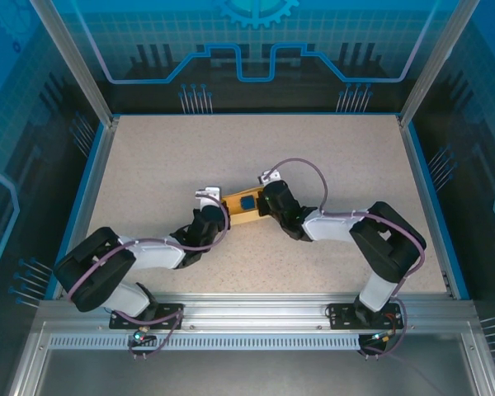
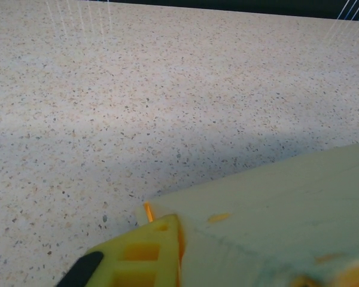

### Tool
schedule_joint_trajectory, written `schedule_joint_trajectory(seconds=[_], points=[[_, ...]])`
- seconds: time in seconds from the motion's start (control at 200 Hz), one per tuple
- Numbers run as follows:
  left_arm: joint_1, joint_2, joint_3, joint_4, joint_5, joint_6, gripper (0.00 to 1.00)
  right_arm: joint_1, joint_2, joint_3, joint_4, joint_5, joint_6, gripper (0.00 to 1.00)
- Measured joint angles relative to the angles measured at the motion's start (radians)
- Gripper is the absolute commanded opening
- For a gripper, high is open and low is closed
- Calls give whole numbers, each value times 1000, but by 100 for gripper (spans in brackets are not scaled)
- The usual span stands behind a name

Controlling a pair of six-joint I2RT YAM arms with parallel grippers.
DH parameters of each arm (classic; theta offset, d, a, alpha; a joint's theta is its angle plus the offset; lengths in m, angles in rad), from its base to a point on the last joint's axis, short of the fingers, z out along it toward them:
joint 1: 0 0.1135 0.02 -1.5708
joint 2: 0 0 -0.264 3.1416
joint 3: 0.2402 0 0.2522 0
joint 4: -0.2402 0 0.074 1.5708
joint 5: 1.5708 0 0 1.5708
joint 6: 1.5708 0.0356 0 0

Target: Fold the paper box

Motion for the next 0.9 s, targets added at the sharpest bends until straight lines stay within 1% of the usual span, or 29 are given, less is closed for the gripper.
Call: schedule_joint_trajectory(seconds=[0.04,0.215,0.33,0.455,0.585,0.68,0.74,0.82,0.901], points=[[-2,-10,-8,-1,9,-5,20,4,0,-11,21,7,-10,7],[-11,-101,-43,-47,66,-23,48,34,0,-51,90,45,-32,6],[-11,-183,-57,-98,118,-24,58,45,0,-70,122,63,-39,6],[-11,-282,-68,-183,188,-29,61,52,0,-77,134,77,-48,6],[-11,-451,-84,-308,249,-29,64,53,0,-84,147,80,-61,6],[-11,-593,-82,-379,256,-21,69,53,0,-87,153,80,-72,7],[-9,-657,-69,-416,244,-5,68,54,0,-89,157,80,-82,7],[19,-666,-16,-462,249,13,64,54,0,-93,162,80,-96,8],[105,-589,89,-512,301,19,61,54,0,-100,174,80,-109,9]])
